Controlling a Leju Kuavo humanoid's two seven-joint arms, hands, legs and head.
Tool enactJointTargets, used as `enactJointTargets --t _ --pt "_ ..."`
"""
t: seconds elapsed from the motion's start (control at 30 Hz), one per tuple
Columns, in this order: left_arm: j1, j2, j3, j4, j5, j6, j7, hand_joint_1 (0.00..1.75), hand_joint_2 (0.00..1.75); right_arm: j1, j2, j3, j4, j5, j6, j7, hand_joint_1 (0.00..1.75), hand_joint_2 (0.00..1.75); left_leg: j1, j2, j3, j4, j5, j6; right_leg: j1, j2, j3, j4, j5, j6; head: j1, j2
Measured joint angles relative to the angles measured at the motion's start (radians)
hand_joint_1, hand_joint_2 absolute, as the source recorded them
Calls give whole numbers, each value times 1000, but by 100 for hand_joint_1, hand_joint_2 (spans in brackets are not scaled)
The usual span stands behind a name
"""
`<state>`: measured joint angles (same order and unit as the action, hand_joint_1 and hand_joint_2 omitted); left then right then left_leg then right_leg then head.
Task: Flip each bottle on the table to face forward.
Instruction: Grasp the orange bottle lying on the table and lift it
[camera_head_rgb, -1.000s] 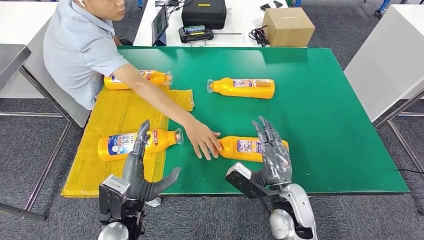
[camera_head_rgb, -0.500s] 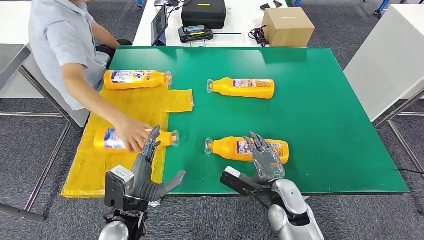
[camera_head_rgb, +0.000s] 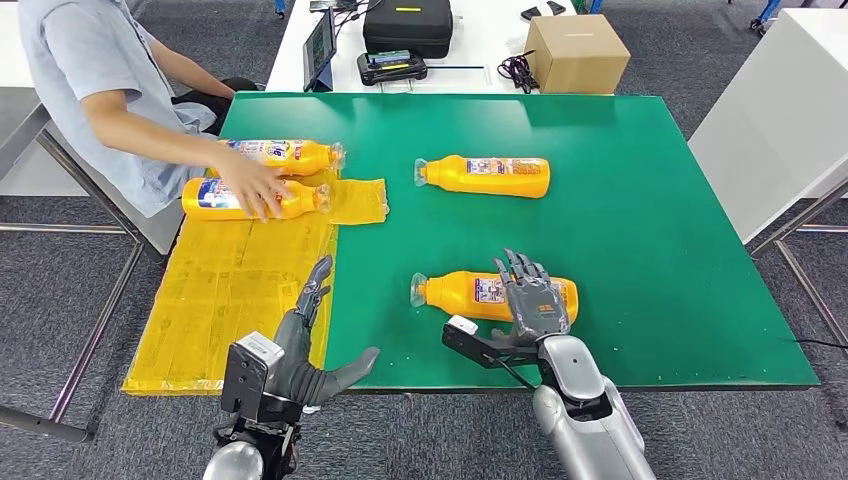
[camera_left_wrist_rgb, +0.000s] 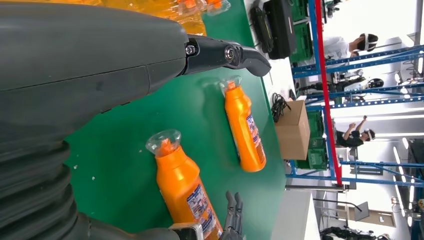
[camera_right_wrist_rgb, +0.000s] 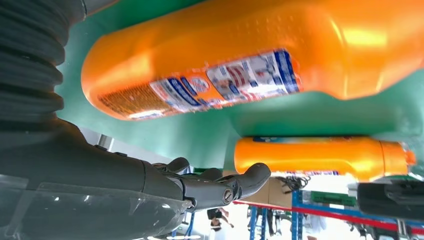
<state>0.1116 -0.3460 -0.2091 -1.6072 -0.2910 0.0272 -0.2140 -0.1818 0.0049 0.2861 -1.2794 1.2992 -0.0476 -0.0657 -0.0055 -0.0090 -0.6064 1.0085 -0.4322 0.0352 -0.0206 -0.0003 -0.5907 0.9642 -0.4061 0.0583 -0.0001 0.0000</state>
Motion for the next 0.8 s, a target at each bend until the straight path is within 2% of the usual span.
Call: enactJointTargets --t 0.2,0.43,0.8 --pt "-3 0 -2 6 -2 -5 1 0 175 -18 -4 -4 43 -6 6 8 0 175 0 0 0 0 0 0 0 0 0 0 0 0 0 0" --pt "-12 5 -19 37 -16 -25 2 0 175 -75 -22 -67 180 -82 30 -20 0 175 0 0 0 0 0 0 0 0 0 0 0 0 0 0" --pt "-16 8 -24 63 -24 -27 -3 0 175 -127 -34 -77 256 -37 29 13 0 175 0 1 3 0 0 0 0 0 2 0 0 0 0 0"
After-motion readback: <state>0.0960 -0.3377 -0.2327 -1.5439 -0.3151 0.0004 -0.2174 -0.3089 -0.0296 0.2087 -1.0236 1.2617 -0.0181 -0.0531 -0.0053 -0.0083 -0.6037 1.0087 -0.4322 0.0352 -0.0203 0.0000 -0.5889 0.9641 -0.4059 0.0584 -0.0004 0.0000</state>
